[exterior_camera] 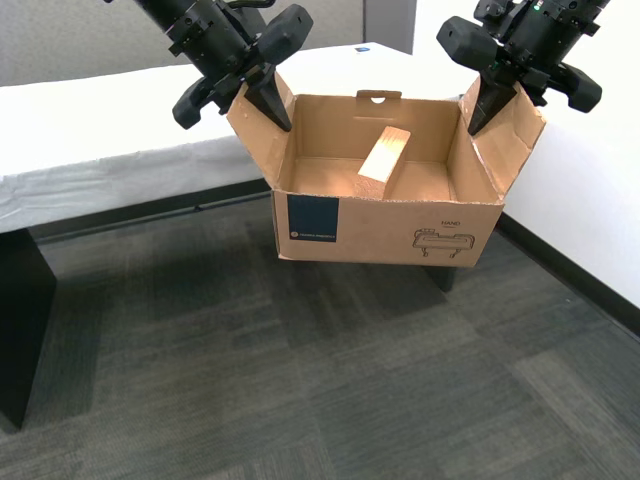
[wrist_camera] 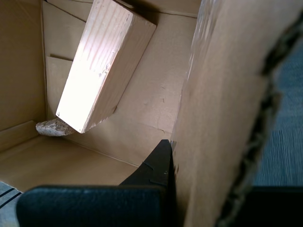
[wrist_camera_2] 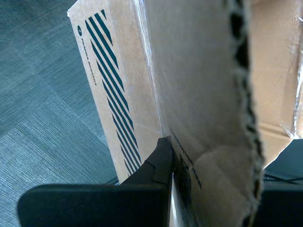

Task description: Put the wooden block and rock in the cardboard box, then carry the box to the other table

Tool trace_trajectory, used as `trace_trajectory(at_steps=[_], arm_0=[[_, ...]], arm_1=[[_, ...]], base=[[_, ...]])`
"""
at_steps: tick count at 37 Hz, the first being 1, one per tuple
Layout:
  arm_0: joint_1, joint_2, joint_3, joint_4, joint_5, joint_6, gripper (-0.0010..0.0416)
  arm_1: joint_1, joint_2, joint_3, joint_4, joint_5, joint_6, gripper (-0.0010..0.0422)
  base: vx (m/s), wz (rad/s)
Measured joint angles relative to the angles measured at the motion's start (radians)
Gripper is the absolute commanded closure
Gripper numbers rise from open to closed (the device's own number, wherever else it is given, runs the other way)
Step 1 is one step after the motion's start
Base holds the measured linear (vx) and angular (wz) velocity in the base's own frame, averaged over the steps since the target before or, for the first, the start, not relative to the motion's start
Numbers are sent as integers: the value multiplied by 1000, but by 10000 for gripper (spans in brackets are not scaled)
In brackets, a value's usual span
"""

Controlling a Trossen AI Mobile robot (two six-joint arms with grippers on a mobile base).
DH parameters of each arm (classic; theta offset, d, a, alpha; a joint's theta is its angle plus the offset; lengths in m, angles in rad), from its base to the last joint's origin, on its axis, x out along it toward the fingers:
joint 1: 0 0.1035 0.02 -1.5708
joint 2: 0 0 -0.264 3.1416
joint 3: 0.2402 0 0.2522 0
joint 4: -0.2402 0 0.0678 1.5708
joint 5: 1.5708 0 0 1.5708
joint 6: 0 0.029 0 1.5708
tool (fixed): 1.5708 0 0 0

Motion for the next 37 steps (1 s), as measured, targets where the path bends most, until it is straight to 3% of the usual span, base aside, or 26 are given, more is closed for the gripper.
trace_trajectory(at_steps=[9, 21, 25, 33, 37], arm_0=[[0, 0, 0, -1, 0, -4, 407], [0, 0, 0, -1, 0, -5, 407], [0, 0, 0, -2, 0, -6, 407], [1, 0, 0, -9, -4, -7, 407], [1, 0, 0, -8, -4, -7, 407]], arm_1=[[-1, 0, 0, 0, 0, -25, 413], [-2, 0, -6, -6, 8, -21, 413], [-2, 0, -27, -6, 33, 5, 413], [-1, -2, -95, 23, 36, 99, 413], [0, -18, -124, 69, 39, 108, 413]], base=[[177, 203], [173, 224], [172, 212], [170, 204], [169, 204]])
